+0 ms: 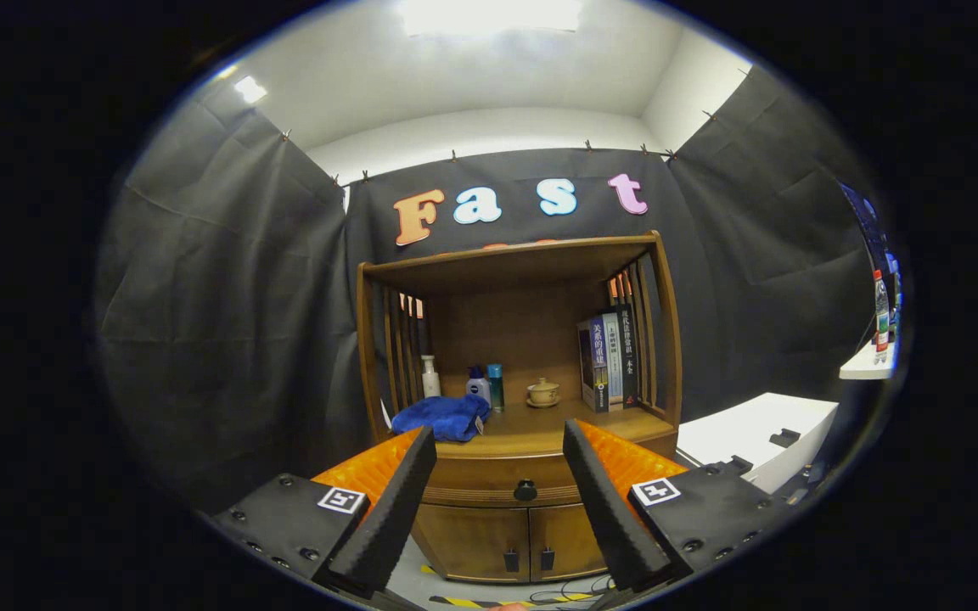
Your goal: Pull open the drawer, take out the items inside it, and place them on the countertop above the cabinet.
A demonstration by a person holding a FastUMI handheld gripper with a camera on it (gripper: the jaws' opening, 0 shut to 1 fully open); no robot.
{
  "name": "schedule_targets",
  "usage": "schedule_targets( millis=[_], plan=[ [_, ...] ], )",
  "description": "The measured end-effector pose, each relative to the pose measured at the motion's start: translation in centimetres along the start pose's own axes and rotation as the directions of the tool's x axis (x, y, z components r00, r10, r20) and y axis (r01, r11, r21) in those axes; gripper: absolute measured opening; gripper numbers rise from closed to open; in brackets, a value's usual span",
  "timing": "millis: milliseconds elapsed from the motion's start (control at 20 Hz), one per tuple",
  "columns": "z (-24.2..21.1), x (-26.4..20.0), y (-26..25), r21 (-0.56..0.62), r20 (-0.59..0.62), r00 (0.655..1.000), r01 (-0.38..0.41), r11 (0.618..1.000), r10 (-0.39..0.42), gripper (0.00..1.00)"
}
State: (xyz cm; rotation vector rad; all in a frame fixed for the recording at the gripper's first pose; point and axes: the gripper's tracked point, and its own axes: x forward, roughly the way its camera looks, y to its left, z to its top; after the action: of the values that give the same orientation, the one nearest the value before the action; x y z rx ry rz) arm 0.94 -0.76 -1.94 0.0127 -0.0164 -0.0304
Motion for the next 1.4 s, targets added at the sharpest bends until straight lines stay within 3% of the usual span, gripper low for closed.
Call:
schedule_targets(
  millis=[450, 750, 1400],
  plan=[
    [-4.2, 7.6, -2.5, -0.101, 0.054, 0.997, 0.055, 0.993, -0.05, 0.98],
    [-7.0, 13.0, -2.7, -0.048, 0.034, 0.998, 0.053, 0.997, -0.052, 0.97],
    [-19.7, 20.3, -2.1, -0.121, -0.129, 0.992, -0.008, 0.993, -0.007, 0.98]
  ],
)
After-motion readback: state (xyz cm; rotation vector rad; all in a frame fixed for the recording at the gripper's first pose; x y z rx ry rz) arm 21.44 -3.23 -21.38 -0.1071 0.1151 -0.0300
